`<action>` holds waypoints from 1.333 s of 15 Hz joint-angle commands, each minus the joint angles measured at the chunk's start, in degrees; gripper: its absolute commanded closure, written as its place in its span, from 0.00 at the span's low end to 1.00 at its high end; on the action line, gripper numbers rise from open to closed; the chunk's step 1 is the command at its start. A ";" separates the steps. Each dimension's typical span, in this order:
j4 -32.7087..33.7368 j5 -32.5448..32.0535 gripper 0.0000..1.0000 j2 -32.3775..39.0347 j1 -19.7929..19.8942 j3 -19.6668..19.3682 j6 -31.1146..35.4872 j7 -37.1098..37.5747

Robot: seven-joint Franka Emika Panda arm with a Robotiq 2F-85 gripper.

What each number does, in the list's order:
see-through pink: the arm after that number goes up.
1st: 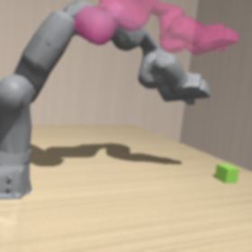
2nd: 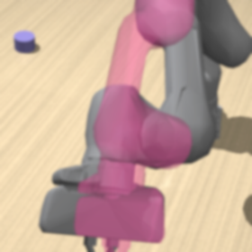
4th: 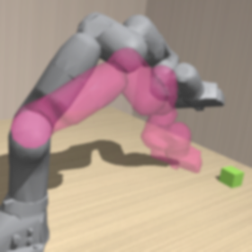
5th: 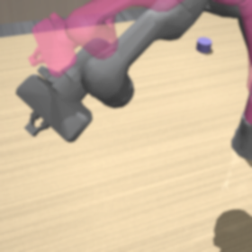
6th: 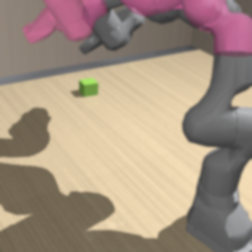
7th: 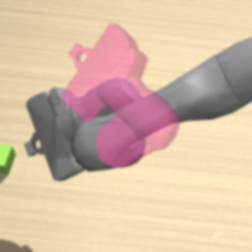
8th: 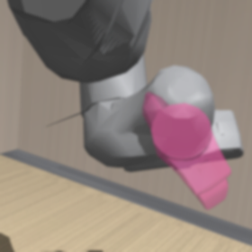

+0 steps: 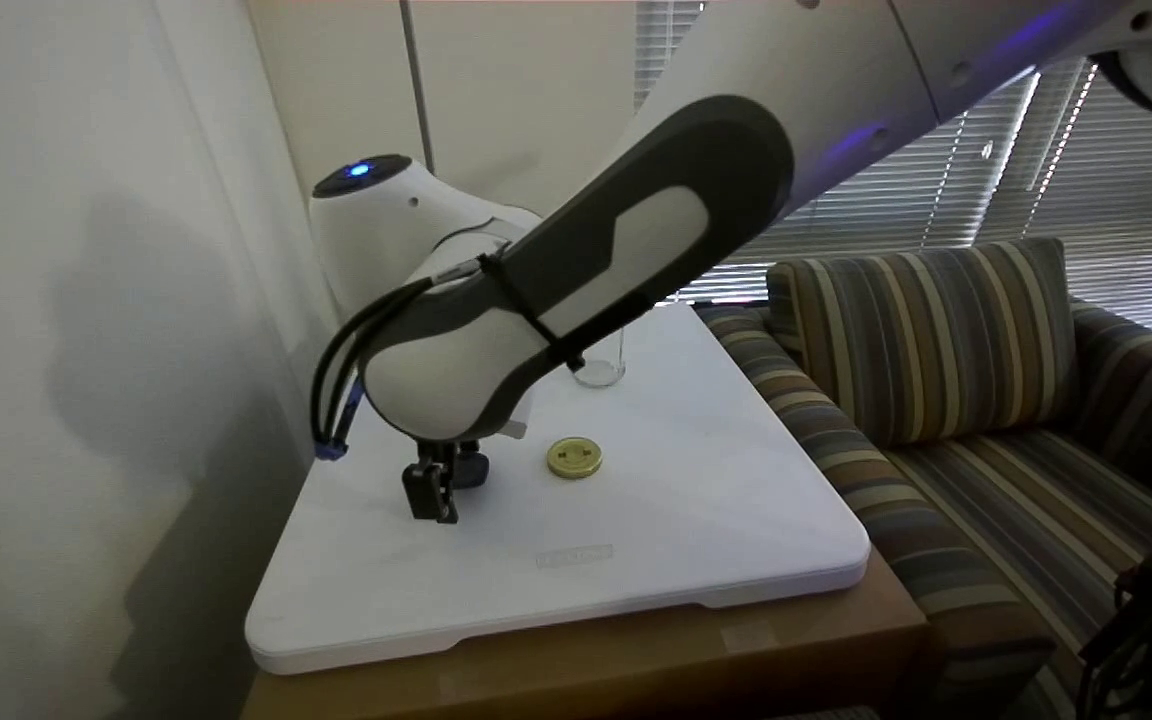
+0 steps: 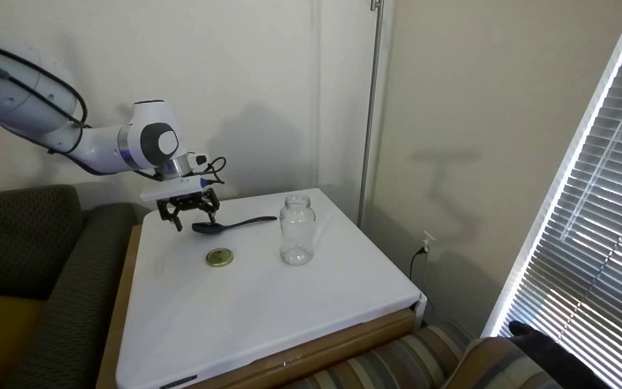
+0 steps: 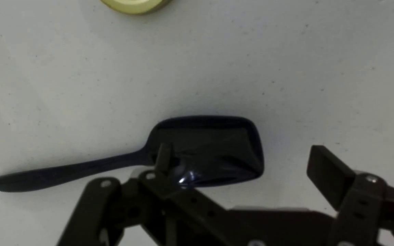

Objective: Pick the big spoon and put it in the glass jar

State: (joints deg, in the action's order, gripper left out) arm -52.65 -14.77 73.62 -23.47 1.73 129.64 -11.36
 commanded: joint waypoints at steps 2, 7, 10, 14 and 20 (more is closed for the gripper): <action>2.43 -2.03 0.00 2.33 -1.90 -2.32 2.38 1.21; 2.19 -2.23 0.41 1.75 -3.29 -4.57 2.26 2.05; 1.77 -2.43 0.41 1.03 -3.89 -6.28 2.20 2.79; 1.95 -2.15 0.45 0.69 -4.31 -8.06 1.90 3.15; 1.27 -1.79 0.41 0.15 -4.82 -9.00 1.56 3.02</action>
State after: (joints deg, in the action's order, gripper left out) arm -50.22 -15.79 74.64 -27.71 -6.30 131.14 -9.33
